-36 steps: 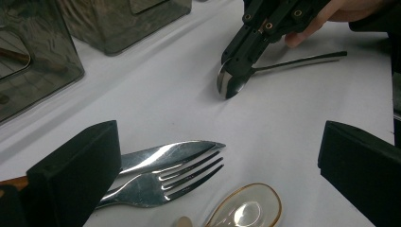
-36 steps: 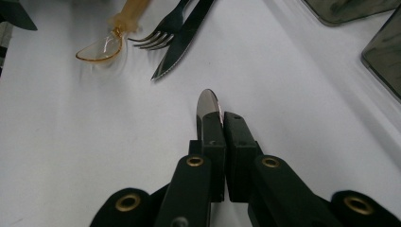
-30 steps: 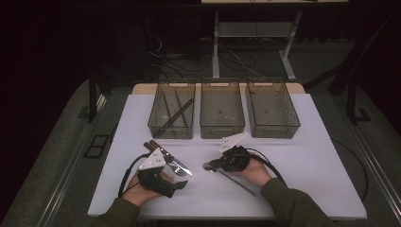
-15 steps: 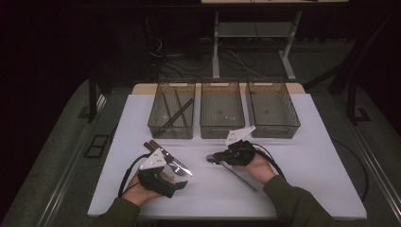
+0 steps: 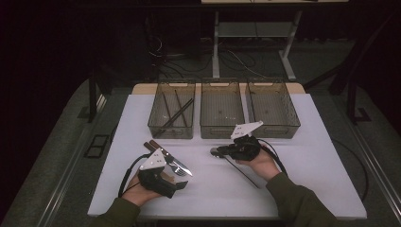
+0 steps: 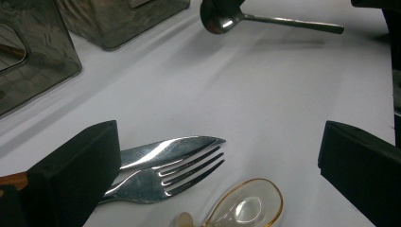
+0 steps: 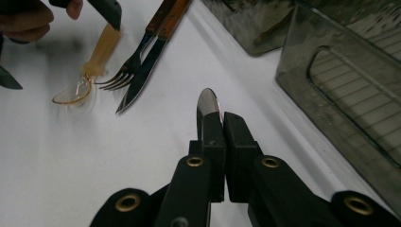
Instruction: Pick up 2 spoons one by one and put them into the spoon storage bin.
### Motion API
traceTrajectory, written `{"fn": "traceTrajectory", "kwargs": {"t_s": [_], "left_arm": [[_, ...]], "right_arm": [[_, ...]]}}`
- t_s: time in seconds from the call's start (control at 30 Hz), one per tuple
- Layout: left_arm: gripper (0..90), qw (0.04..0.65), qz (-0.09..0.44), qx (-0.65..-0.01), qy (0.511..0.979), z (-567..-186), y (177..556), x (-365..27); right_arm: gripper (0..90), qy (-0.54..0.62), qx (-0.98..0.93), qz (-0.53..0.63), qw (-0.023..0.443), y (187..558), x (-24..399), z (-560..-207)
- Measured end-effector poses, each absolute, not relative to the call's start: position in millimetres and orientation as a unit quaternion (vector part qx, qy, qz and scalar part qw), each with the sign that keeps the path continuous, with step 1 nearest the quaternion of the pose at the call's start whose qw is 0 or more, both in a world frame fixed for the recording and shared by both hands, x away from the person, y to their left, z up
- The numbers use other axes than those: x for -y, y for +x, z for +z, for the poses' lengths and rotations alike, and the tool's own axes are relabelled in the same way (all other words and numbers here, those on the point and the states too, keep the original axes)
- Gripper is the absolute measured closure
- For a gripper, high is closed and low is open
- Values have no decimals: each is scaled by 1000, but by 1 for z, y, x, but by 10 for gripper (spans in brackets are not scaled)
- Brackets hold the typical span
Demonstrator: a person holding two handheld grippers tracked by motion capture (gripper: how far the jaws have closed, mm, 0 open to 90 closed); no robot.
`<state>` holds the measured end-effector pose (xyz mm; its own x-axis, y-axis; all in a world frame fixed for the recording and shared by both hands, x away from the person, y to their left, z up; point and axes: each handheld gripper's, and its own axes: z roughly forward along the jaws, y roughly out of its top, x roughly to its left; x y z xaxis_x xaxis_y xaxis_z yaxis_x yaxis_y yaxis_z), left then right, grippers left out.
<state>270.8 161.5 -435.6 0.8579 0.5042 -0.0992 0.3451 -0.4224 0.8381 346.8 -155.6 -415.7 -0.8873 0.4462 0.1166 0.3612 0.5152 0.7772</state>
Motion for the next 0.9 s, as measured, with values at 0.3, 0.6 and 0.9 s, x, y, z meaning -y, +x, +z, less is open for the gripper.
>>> {"fn": "traceTrajectory", "kwargs": {"t_s": [0.3, 0.6, 0.9], "left_arm": [[0, 475, 83, -254, 838, -436, 271, -162], [0, 475, 84, -255, 838, -436, 271, -161], [0, 477, 84, -258, 836, -436, 271, -161]], "right_arm": [[883, 254, -857, 444, 63, 352, 169, -408], [882, 271, -845, 455, 77, 358, 182, -399], [882, 294, -826, 472, 94, 373, 194, -383]]}}
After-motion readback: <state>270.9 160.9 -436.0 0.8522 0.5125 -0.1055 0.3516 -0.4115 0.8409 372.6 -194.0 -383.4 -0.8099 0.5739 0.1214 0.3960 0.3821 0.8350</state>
